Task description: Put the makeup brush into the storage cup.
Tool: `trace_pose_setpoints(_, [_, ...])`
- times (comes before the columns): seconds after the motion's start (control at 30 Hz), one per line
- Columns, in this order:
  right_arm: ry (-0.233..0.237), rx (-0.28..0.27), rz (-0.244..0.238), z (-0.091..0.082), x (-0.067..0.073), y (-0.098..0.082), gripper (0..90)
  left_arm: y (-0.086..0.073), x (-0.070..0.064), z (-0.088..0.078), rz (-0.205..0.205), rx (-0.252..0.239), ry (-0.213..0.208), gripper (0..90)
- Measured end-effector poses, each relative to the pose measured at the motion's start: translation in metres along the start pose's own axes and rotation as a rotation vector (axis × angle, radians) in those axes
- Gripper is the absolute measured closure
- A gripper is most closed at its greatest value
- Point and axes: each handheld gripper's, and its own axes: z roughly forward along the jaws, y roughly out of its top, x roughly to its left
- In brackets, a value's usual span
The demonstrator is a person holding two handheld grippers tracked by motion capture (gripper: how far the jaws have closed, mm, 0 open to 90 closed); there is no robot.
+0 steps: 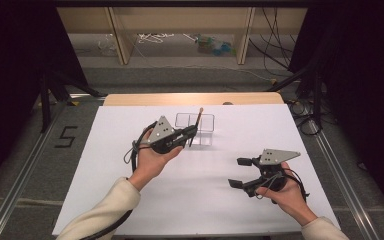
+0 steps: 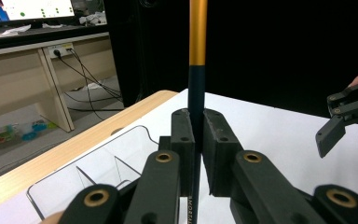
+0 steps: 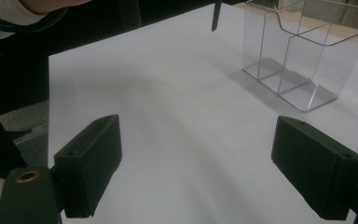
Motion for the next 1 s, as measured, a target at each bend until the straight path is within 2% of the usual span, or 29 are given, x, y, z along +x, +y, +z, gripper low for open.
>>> trace_pose_setpoints(0.07, [-0.006,0.008,-0.001,-0.0007,0.0002,0.0002,16.7,0.0005,-0.0001,0.0007,-0.005,-0.004,0.0,82.8])
trace_pose_setpoints(0.13, [0.016,-0.024,0.001,0.0021,-0.0005,-0.0007,16.7,0.001,0.0001,0.0013,-0.005,-0.004,-0.002,82.8])
trace_pose_setpoints(0.27, [0.002,-0.007,0.002,0.0006,-0.0004,-0.0003,16.8,0.0015,0.0004,0.0027,-0.006,-0.008,-0.001,82.8])
trace_pose_setpoints(0.67, [0.001,-0.002,0.0,-0.0001,-0.0005,-0.0003,16.8,0.0051,0.0002,0.0054,-0.007,-0.017,-0.007,82.8])
trace_pose_setpoints(0.73, [0.013,-0.026,0.001,0.0016,-0.0006,-0.0005,16.8,0.0055,0.0002,0.0055,-0.006,-0.018,-0.006,82.8])
trace_pose_setpoints(0.77, [-0.006,0.012,0.007,-0.002,0.0002,0.0007,16.8,0.0058,0.0002,0.0056,-0.006,-0.018,-0.005,82.8])
trace_pose_setpoints(0.8, [-0.005,0.013,0.006,-0.002,0.0003,0.0006,16.8,0.0061,0.0004,0.0056,-0.004,-0.018,-0.005,82.8])
trace_pose_setpoints(0.9, [-0.008,0.009,-0.001,-0.0013,-0.0001,0.0003,16.8,0.0068,0.0008,0.0061,-0.006,-0.02,-0.005,82.8])
trace_pose_setpoints(0.93, [0.014,-0.025,0.0,0.0018,-0.0006,-0.0006,16.8,0.0067,0.0007,0.0064,-0.008,-0.021,-0.006,82.8])
trace_pose_setpoints(1.0, [0.015,-0.024,0.001,0.0018,-0.0006,-0.0007,16.8,0.0066,0.001,0.0069,-0.006,-0.022,-0.007,82.8])
